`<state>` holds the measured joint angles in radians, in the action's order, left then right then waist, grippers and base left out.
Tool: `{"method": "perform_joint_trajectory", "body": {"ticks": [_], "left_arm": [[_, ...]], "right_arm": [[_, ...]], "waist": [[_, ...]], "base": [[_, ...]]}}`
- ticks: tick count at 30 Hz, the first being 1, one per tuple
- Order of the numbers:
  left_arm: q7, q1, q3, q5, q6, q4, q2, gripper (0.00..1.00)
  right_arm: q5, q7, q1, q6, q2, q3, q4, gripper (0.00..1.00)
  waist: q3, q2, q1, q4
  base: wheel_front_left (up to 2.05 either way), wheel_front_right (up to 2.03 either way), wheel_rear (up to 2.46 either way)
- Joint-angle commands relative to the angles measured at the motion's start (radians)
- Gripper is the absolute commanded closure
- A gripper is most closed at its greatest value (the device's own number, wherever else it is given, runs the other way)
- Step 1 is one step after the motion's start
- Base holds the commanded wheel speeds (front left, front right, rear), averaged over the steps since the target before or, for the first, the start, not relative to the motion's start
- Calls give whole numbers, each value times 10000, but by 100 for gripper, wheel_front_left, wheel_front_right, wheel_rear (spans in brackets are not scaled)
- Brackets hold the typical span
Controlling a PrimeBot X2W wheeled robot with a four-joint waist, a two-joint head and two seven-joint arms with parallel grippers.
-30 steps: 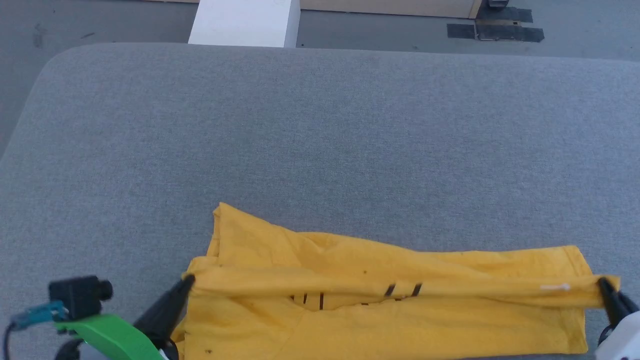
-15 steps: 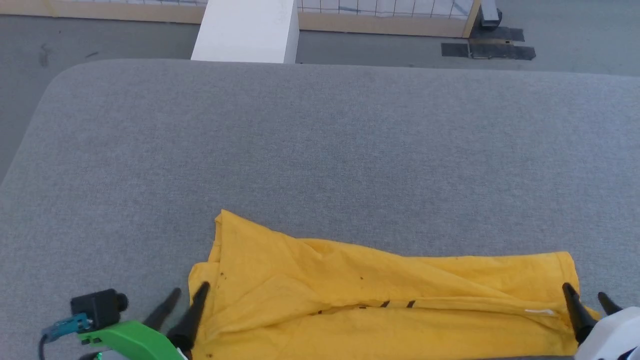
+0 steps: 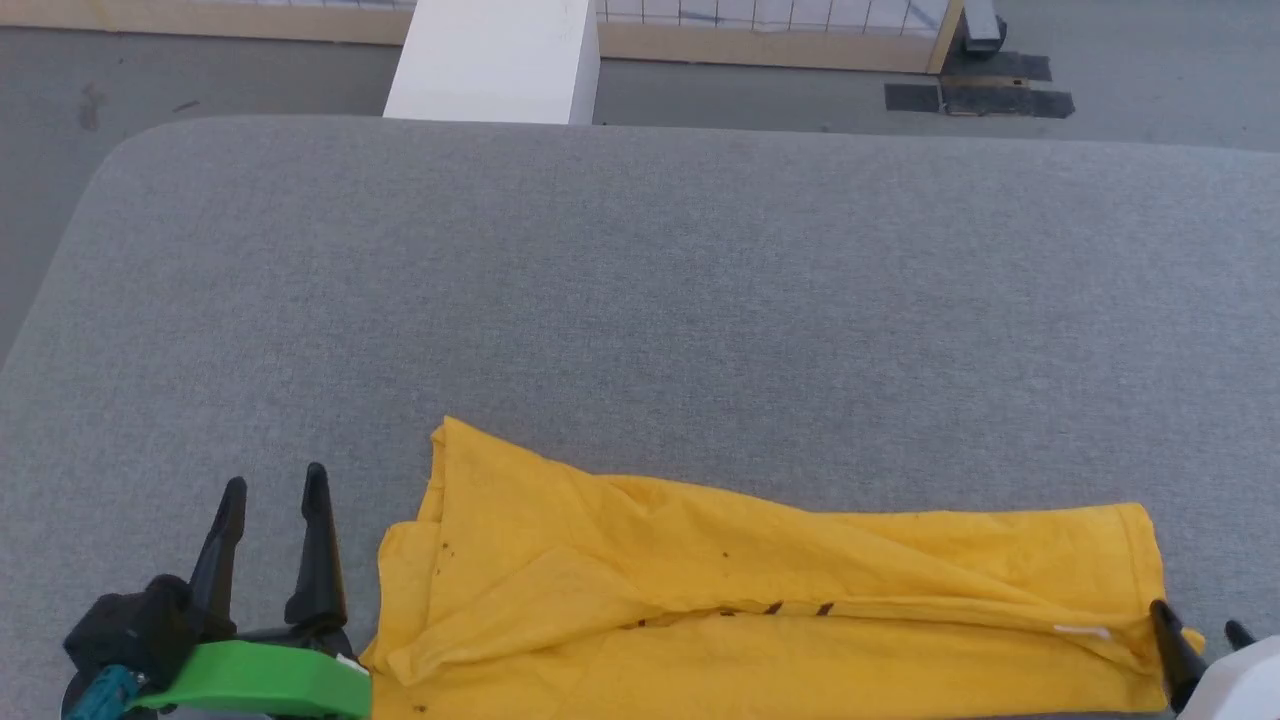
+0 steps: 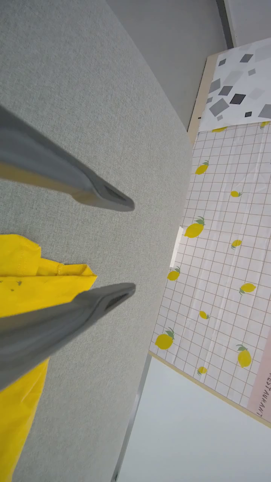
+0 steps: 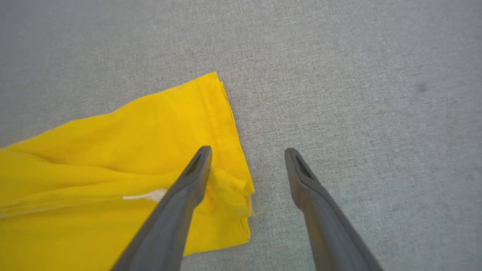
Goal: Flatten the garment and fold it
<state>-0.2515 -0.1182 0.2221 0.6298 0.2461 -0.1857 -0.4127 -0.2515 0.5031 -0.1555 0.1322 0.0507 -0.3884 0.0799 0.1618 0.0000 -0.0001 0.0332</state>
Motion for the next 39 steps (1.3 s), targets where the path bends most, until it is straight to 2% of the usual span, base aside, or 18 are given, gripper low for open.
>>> {"method": "perform_joint_trajectory", "body": {"ticks": [1,7,9,10,11,19,23,31,35,39], "left_arm": [[-72,27,-31,-289,74,-55,77,0],[-94,102,-75,-705,-31,23,225,0],[-96,142,-93,-749,-78,77,276,0],[-97,167,-103,-772,-106,113,311,0],[-98,183,-106,-788,-125,138,332,0],[-101,258,-206,-992,-210,279,463,0],[-101,220,-206,-1043,-238,322,528,0],[-102,131,-160,-1081,-233,312,613,0],[-87,81,-126,-1070,-218,283,613,0],[-53,69,-25,-1037,-229,276,666,0]], "right_arm": [[129,27,2,-15,-4,80,-200,0],[87,432,309,-15,-4,524,-1236,0],[-103,801,380,-15,-5,698,-1540,52],[-217,952,449,-15,-5,746,-1664,82],[-253,975,509,-15,-5,757,-1710,100],[-278,816,1003,-15,-5,396,-1694,100],[45,657,1210,-15,136,-394,-1475,100],[716,613,1143,-15,906,-2147,-1254,100],[380,969,1054,-15,876,-1842,-832,100],[-249,1703,859,-15,652,-820,2,100]], "waist": [[136,0,1,103],[323,0,1,241],[341,0,1,274],[345,0,1,293],[345,0,1,305],[212,0,1,333],[120,0,1,328],[4,0,1,351],[-16,0,1,299],[-74,0,1,263]], "base": [[0,0,0],[0,0,0],[0,0,0],[0,0,0],[0,0,0],[0,0,0],[0,0,0],[0,0,0],[0,0,0],[0,0,0]]}}
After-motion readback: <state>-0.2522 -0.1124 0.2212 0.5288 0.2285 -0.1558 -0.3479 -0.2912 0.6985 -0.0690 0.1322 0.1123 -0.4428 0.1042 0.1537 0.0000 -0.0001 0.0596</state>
